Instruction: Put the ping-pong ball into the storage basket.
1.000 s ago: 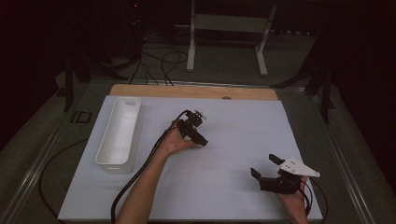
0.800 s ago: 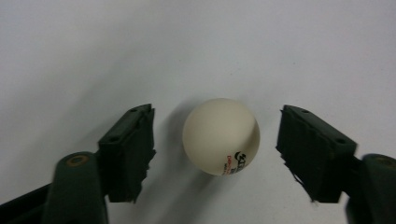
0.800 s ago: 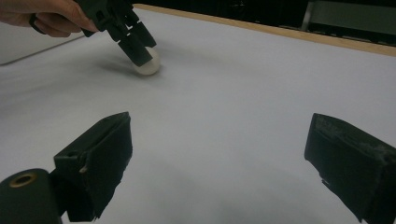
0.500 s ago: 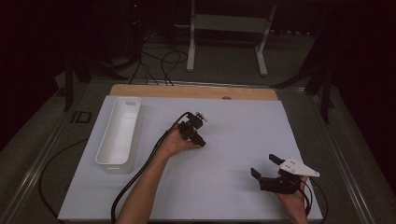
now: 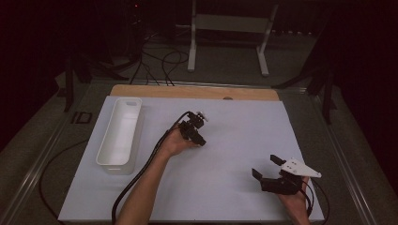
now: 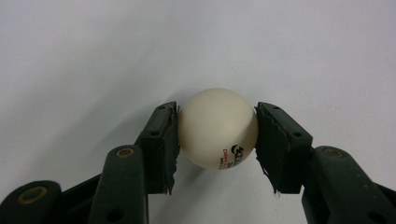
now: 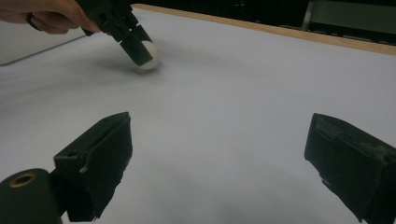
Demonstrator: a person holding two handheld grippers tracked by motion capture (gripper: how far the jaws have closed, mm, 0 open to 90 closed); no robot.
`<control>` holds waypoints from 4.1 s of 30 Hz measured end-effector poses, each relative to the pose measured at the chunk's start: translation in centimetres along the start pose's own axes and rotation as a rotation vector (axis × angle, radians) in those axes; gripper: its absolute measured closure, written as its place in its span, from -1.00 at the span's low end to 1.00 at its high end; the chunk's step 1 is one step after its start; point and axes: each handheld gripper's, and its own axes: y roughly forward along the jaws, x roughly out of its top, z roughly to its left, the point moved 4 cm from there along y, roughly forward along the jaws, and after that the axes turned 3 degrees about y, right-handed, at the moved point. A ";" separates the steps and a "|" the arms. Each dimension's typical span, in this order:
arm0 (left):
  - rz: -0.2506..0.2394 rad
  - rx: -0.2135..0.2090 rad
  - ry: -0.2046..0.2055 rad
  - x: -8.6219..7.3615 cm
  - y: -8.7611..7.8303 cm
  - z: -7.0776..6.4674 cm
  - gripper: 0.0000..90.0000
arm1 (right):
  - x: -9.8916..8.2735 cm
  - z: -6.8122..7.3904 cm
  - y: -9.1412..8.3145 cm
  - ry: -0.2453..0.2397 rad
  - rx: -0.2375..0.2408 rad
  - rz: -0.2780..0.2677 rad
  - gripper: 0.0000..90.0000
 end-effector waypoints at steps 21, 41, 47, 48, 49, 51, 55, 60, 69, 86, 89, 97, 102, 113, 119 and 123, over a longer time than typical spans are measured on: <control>-0.036 0.021 -0.023 0.0 -1.7 0.4 0.14 | 0.0 0.1 0.1 -0.003 0.003 0.001 -0.83; -0.076 0.039 -0.032 0.0 -3.3 0.8 0.14 | 0.0 0.1 0.1 -0.003 0.003 0.001 -0.84; -0.073 0.041 -0.039 -0.1 -3.7 1.1 0.14 | -0.1 0.1 0.1 -0.004 0.005 0.001 -0.84; -0.074 0.041 -0.040 -0.1 -3.8 1.1 0.14 | -0.1 0.1 0.1 -0.003 0.005 0.002 -0.84; -0.076 0.043 -0.040 -0.1 -3.8 1.1 0.14 | -0.1 0.1 0.1 -0.004 0.005 0.001 -0.83; -0.080 0.043 -0.046 -0.1 -4.0 1.1 0.14 | -0.1 0.1 0.1 -0.004 0.004 0.002 -0.84; -0.084 0.047 -0.045 -0.2 -4.4 1.4 0.14 | -0.1 0.1 0.2 -0.005 0.006 0.000 -0.84; -0.096 0.054 -0.066 -0.3 -5.0 1.8 0.14 | -0.1 0.2 0.2 -0.006 0.009 -0.002 -0.84; -0.093 0.059 -0.075 -0.5 -5.4 2.0 0.14 | -0.1 0.2 0.1 -0.008 0.009 -0.002 -0.83; -0.096 0.071 -0.076 -0.8 -6.4 2.4 0.14 | -0.1 0.3 0.2 -0.005 0.010 -0.006 -0.84; -0.100 0.074 -0.083 -0.9 -6.7 2.4 0.14 | -0.1 0.2 0.2 -0.005 0.010 -0.010 -0.84; -0.116 0.081 -0.094 -1.1 -7.6 2.8 0.14 | -0.3 0.3 0.4 -0.010 0.011 -0.012 -0.84; -0.125 0.086 -0.095 -1.4 -8.3 3.1 0.14 | -0.3 0.3 0.6 -0.008 0.013 -0.020 -0.84; -0.138 0.091 -0.102 -1.9 -9.4 3.4 0.14 | -0.3 0.2 0.8 0.000 0.028 -0.035 -0.83; -0.146 0.095 -0.109 -2.3 -10.1 3.7 0.14 | -0.2 0.1 0.8 -0.011 0.005 -0.042 -0.83; -0.148 0.096 -0.115 -2.5 -10.4 3.8 0.14 | -0.2 0.2 0.8 -0.016 0.006 -0.042 -0.83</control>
